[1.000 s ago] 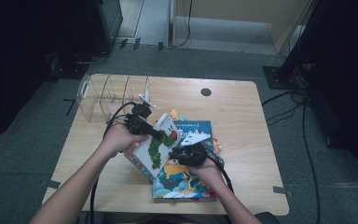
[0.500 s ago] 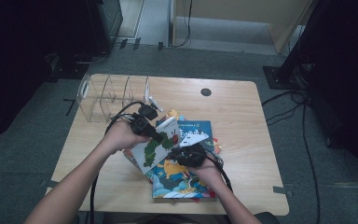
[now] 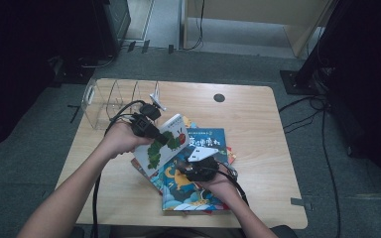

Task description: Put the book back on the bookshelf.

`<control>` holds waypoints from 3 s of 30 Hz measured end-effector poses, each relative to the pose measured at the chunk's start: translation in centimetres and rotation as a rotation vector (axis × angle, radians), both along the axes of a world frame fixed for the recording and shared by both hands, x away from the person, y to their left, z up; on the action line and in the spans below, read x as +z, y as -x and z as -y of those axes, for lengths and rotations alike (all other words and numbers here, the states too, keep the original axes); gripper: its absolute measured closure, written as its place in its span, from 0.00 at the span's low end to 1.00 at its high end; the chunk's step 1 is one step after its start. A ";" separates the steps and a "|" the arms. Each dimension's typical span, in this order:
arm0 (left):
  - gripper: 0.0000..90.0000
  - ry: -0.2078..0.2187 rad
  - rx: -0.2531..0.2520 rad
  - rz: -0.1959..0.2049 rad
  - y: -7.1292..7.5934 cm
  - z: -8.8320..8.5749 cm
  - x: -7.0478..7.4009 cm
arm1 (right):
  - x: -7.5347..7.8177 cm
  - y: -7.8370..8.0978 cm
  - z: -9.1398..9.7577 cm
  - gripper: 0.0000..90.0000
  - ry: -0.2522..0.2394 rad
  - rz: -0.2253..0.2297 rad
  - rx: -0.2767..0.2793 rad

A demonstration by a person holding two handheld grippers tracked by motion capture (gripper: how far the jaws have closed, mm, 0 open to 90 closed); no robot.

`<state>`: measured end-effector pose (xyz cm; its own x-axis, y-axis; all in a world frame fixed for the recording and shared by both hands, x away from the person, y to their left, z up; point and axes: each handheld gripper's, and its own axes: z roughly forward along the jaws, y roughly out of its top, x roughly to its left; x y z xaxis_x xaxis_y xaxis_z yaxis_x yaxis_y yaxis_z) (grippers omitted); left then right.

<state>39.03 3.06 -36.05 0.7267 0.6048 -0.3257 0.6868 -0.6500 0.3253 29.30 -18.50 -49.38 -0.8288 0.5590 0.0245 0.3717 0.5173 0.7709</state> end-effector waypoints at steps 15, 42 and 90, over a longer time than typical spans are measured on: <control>0.87 -0.007 0.056 0.024 -0.3 -2.9 1.0 | 0.0 -0.1 0.0 0.46 0.006 -0.004 -0.005; 0.87 -0.070 0.176 0.036 -1.6 -8.6 2.2 | 0.0 -0.1 0.0 0.46 0.005 -0.007 -0.004; 0.87 -0.147 0.358 0.024 -7.5 -7.3 1.4 | 0.0 0.0 0.0 0.47 0.005 -0.008 -0.008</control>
<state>46.51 10.35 -34.62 0.4671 0.8607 -0.2026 0.8722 -0.4109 0.2653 29.34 -18.46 -49.40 -0.8240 0.5658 0.0285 0.3823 0.5182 0.7651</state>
